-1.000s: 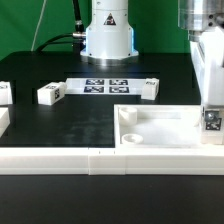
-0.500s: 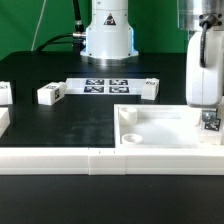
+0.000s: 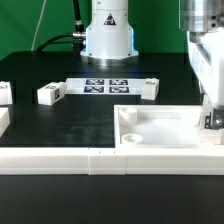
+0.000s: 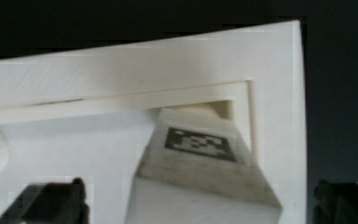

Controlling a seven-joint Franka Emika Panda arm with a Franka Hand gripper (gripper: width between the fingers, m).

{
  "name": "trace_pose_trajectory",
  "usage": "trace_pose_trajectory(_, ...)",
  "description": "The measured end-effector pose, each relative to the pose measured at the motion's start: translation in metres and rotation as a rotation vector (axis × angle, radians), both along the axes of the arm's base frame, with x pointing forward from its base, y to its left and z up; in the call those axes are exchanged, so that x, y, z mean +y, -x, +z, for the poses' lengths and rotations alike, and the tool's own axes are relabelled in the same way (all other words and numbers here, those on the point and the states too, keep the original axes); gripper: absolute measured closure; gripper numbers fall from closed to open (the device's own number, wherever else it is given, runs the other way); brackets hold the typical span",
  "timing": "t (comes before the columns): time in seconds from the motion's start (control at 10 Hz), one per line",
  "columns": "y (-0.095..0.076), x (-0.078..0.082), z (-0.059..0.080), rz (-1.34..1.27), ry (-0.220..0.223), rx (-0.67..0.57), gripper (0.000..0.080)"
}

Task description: Assemble one leg

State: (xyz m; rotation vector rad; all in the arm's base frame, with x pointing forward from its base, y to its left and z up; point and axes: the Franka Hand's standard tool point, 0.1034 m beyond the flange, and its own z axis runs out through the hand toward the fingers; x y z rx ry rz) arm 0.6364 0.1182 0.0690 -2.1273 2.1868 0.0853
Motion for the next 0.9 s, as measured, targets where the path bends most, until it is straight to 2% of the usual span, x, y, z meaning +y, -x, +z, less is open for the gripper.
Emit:
trace_pose_trajectory(0.5, -0.0017, -0.0019, 0.0003, 0.582, 0.018, -0.059, 0.0150)
trace_pose_trajectory(0.9, -0.0041, -0.0018, -0.0006, 0.941, 0.055, -0.079, 0.0150)
